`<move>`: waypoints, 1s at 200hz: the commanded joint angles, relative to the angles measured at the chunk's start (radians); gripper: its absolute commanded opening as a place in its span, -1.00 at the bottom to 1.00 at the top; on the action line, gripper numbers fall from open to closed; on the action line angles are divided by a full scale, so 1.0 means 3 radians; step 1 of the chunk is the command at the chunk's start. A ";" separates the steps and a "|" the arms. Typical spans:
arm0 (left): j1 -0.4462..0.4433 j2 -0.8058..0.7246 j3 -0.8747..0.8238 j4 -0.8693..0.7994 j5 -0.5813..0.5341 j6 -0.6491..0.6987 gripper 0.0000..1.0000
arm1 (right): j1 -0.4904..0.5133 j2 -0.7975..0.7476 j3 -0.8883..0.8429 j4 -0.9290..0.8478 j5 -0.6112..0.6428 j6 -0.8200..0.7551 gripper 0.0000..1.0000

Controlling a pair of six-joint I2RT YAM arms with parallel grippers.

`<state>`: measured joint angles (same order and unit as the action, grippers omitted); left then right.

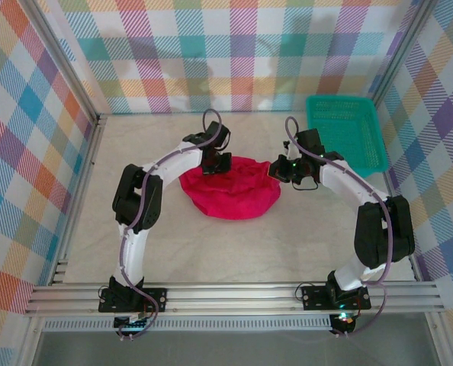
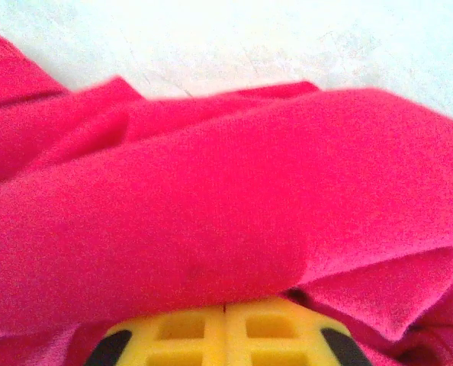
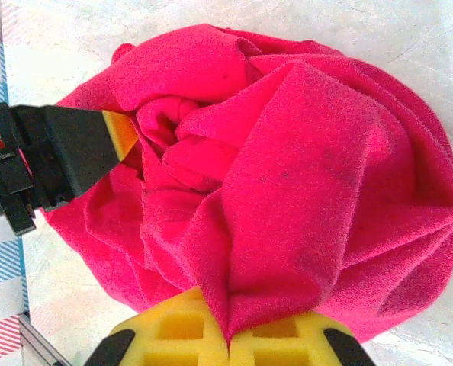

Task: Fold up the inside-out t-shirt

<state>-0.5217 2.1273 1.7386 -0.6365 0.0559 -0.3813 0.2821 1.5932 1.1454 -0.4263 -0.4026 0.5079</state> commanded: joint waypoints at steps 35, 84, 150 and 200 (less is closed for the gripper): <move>-0.0010 -0.0173 0.0379 -0.0500 -0.0263 0.0101 -1.00 | 0.0021 -0.0193 0.0114 -0.0052 -0.0065 -0.0054 -1.00; 0.0037 -0.0884 0.0846 -0.0925 0.0561 -0.0166 -1.00 | 0.0011 -0.0140 0.0436 -0.0304 0.0172 -0.0249 -1.00; 0.0423 -0.1552 0.1029 -0.0639 0.1384 -0.0770 -1.00 | -0.0051 0.0433 0.0281 -0.0229 0.0550 -0.0403 -1.00; 0.0455 -0.1344 0.0655 -0.0236 0.1761 -0.1029 -1.00 | 0.0010 0.0191 0.0234 -0.0304 0.0480 -0.0354 -0.59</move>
<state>-0.3897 1.6592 1.9953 -0.7715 0.4992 -0.6300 0.2749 1.7409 1.2057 -0.5098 -0.2443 0.4110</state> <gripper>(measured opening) 0.058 0.105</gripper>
